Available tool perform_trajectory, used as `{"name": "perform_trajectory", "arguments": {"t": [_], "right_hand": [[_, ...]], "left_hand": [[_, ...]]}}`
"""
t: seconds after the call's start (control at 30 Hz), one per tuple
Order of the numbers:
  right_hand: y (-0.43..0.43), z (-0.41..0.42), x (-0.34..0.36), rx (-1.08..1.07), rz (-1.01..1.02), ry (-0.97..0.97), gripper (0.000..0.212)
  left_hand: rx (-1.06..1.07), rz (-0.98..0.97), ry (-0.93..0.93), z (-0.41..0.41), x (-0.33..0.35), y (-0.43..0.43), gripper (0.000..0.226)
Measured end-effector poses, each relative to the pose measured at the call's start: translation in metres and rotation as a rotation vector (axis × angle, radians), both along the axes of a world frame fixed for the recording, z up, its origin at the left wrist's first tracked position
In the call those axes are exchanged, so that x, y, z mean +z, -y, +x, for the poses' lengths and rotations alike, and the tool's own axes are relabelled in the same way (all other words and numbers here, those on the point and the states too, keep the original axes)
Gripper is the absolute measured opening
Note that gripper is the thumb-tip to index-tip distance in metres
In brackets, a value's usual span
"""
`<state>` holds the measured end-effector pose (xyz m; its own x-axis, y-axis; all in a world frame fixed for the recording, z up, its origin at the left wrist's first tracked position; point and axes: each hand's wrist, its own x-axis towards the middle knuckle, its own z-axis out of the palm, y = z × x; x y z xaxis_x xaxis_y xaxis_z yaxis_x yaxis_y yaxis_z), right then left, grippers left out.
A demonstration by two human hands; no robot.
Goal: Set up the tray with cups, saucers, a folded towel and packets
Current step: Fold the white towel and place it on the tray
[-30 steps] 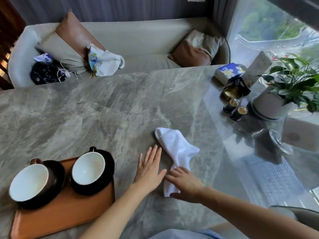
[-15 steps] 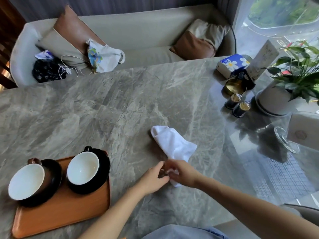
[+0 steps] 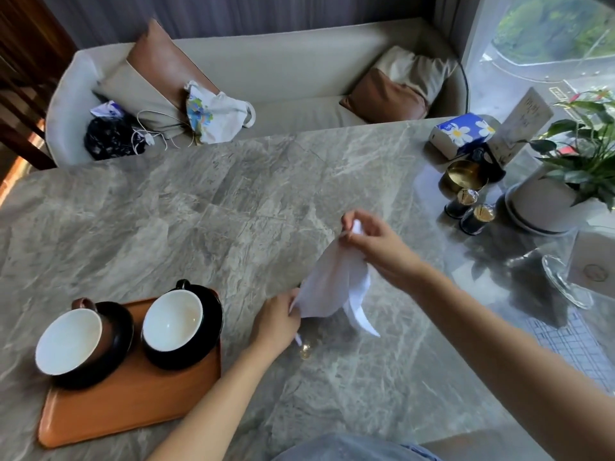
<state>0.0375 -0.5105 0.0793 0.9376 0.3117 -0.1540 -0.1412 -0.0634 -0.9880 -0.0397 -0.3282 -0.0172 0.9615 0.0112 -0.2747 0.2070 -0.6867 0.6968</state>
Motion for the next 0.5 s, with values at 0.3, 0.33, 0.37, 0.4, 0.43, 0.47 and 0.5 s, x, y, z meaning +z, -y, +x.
{"name": "perform_trajectory", "arguments": {"t": [0.3,0.33,0.37,0.4,0.43,0.47,0.5], "right_hand": [[0.046,0.024,-0.01,-0.172,-0.013,0.009,0.014],[0.048,0.028,-0.008,-0.214,0.017,0.018,0.013],[0.05,0.033,-0.002,-0.258,0.067,0.028,0.012],[0.053,0.039,0.006,-0.297,0.134,0.044,0.012],[0.056,0.047,0.017,-0.326,0.2,0.07,0.013],[0.059,0.054,0.03,-0.341,0.25,0.106,0.015],[0.062,0.06,0.043,-0.348,0.277,0.15,0.016]], "left_hand": [[0.332,-0.224,0.115,0.025,0.014,-0.061,0.023],[0.388,-0.251,0.153,0.032,0.022,-0.064,0.014],[0.423,-0.28,0.21,0.039,0.033,-0.065,0.011],[0.436,-0.321,0.282,0.047,0.046,-0.066,0.012],[0.443,-0.375,0.362,0.055,0.063,-0.066,0.015],[0.453,-0.444,0.435,0.063,0.083,-0.065,0.02],[0.451,-0.519,0.499,0.071,0.102,-0.066,0.022]]}}
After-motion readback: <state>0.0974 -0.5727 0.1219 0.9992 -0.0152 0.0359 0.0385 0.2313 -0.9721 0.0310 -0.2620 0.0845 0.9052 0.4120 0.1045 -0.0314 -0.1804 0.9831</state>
